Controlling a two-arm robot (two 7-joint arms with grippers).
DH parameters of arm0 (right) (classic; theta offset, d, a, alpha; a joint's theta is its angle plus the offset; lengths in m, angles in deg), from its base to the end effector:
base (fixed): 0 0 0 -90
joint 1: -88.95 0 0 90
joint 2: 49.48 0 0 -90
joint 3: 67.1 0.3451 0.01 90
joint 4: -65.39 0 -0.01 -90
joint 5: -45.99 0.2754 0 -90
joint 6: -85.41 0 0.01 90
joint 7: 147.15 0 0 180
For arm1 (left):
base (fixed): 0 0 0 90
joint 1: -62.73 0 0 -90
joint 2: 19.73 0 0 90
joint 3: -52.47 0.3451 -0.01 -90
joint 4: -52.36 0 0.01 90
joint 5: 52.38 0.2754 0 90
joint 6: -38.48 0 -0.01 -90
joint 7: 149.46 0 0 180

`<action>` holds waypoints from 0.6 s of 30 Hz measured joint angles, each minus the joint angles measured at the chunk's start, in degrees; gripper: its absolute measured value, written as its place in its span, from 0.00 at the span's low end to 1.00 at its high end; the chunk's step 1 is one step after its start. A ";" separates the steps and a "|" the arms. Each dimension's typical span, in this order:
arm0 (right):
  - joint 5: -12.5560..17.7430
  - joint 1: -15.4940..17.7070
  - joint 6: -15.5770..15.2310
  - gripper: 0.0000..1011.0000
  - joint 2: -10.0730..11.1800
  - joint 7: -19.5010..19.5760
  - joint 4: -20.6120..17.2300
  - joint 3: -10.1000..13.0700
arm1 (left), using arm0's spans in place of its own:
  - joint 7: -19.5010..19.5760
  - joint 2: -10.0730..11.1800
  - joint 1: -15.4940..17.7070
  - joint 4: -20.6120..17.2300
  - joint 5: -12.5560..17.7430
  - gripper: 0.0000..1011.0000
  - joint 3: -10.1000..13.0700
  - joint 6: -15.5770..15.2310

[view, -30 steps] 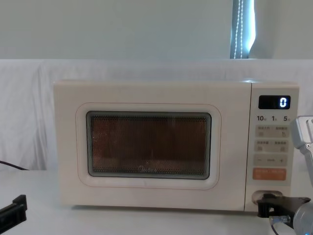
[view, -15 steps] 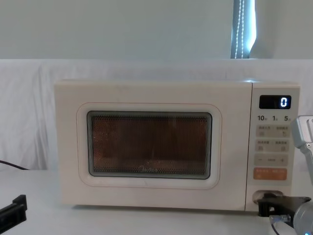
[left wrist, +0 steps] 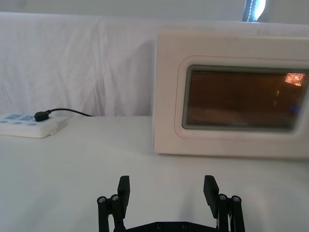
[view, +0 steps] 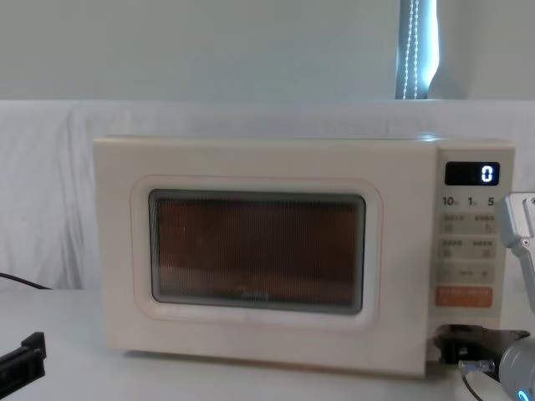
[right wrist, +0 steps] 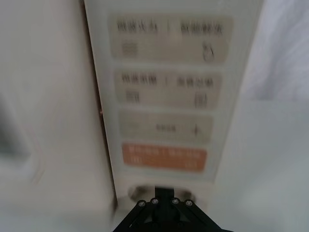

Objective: Press the button to open the microwave door with one hand; close the microwave door with the other hand.

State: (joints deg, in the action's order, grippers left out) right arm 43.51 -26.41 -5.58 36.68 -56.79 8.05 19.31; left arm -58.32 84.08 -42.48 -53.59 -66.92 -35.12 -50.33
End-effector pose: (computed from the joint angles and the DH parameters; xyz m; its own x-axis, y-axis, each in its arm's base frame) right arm 0.4373 0.0493 -0.3522 0.0844 -0.9964 0.0103 0.9867 0.0821 -0.1406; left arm 0.2057 0.0542 -0.3367 0.1244 0.9917 -0.0325 -0.9921 0.1239 -0.0176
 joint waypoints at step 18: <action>0.14 -0.30 0.25 0.00 0.28 -0.58 0.37 0.10 | 0.00 0.00 0.00 0.00 0.00 0.99 0.00 0.00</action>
State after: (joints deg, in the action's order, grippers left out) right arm 43.65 -26.71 -5.33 36.95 -57.37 8.42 19.42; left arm -58.32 84.08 -42.48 -53.59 -66.92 -35.12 -50.33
